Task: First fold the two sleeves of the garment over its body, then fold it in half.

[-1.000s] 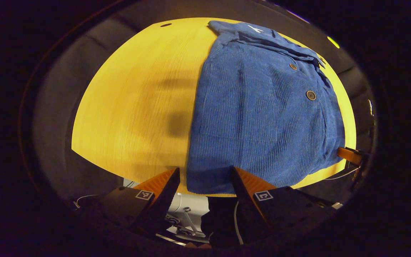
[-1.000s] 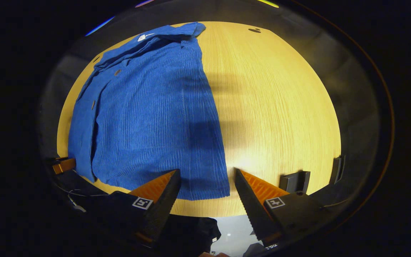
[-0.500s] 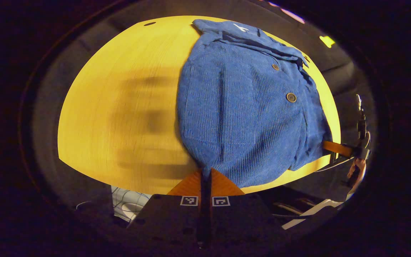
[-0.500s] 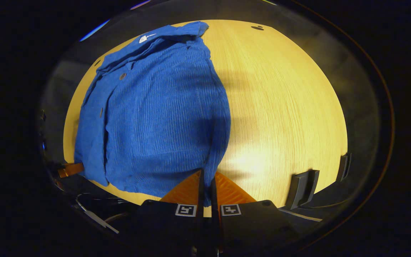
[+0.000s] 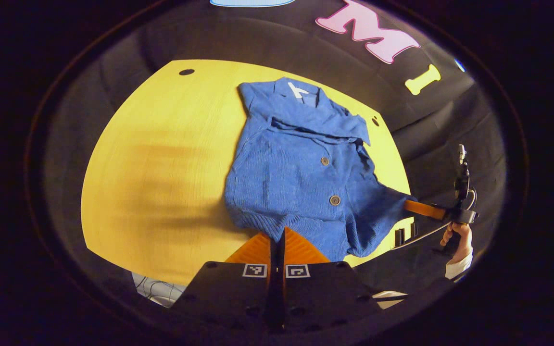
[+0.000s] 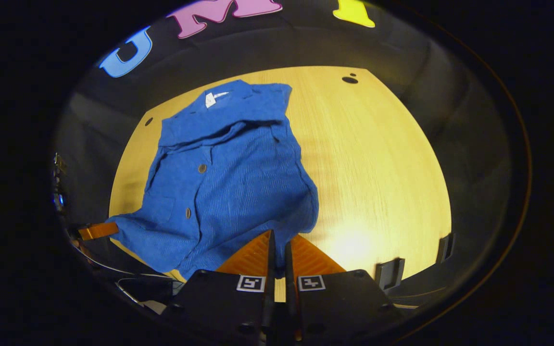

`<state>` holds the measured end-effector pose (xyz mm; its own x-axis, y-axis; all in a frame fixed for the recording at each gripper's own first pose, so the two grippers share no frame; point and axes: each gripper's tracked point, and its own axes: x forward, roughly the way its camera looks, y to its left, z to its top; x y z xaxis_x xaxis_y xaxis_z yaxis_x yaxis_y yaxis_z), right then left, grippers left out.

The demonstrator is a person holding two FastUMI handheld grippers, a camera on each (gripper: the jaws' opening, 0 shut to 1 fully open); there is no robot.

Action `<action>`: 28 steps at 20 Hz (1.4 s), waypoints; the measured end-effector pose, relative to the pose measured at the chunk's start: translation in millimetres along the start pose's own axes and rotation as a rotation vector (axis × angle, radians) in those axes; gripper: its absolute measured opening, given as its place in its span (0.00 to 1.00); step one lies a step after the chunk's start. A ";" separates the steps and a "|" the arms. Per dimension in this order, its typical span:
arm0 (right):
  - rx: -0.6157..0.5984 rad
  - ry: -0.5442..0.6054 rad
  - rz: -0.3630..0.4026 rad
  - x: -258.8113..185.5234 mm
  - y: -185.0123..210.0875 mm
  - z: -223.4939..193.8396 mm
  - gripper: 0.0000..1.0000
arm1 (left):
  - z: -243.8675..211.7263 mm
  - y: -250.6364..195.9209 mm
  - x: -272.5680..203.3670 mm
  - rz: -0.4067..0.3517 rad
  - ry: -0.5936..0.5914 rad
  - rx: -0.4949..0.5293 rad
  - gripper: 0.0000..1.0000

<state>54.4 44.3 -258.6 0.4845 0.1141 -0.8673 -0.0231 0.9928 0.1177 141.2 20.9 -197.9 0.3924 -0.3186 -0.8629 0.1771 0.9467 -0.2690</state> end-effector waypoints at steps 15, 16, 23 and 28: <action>0.014 -0.313 0.025 15.4 31.8 267.3 0.11 | 253.9 24.8 2.3 0.090 -0.275 0.097 0.00; 0.016 -0.327 0.033 24.6 33.7 289.5 0.11 | 272.7 22.8 10.5 0.105 -0.293 0.105 0.00; 0.074 -0.218 0.062 162.7 26.8 372.6 0.10 | 364.6 64.5 106.7 0.295 -0.255 0.022 0.06; 0.254 -0.203 0.203 225.5 45.7 398.6 0.10 | 389.7 59.9 137.7 0.207 -0.358 -0.202 0.70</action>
<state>511.2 100.6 -256.1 0.6562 0.2727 -0.7036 0.0686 0.9070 0.4155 557.5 15.3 -166.1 0.6948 -0.0847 -0.7142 -0.1030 0.9711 -0.2154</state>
